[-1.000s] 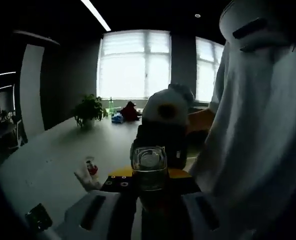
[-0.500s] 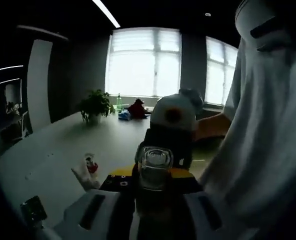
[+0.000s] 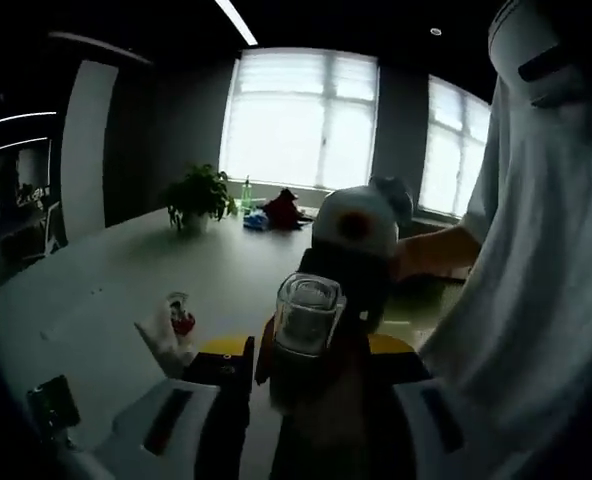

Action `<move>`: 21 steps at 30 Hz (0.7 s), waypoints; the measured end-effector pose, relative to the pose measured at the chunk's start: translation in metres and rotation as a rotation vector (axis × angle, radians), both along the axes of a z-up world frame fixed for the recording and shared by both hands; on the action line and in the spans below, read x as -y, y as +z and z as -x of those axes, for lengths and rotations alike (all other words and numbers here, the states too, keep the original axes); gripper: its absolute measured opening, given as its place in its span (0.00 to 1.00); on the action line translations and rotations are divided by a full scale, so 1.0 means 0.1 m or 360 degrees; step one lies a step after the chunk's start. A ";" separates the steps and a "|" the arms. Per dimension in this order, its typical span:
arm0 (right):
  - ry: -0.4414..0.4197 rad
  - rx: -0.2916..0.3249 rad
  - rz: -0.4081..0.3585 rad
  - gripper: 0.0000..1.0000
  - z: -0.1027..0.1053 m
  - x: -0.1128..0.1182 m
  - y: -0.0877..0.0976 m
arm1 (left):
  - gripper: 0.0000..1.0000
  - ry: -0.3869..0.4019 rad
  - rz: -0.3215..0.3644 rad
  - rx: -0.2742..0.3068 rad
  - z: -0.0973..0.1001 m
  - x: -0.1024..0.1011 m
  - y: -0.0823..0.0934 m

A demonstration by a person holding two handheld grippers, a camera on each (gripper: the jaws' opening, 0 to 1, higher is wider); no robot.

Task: Arrange the skincare products in the storage area until every visible bottle or jar stands upright without overlapping.

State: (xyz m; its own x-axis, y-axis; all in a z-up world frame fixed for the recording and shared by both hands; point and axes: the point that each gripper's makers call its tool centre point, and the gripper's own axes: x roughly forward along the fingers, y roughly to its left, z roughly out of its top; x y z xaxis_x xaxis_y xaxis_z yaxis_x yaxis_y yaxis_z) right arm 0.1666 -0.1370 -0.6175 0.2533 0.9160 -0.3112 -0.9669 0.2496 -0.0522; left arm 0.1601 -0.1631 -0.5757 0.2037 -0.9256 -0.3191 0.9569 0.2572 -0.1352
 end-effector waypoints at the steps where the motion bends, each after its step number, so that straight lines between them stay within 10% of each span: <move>1: -0.0014 -0.0007 0.0010 0.20 -0.04 0.04 -0.04 | 0.49 0.0012 -0.0002 -0.0003 0.00 0.01 -0.01; 7: -0.0065 -0.0022 0.0039 0.20 -0.21 0.25 -0.22 | 0.76 0.0155 -0.0036 -0.0073 -0.13 -0.10 -0.16; 21: -0.0153 -0.0121 0.0032 0.20 -0.56 0.70 -0.67 | 0.91 0.0390 0.0026 -0.0105 -0.55 -0.38 -0.17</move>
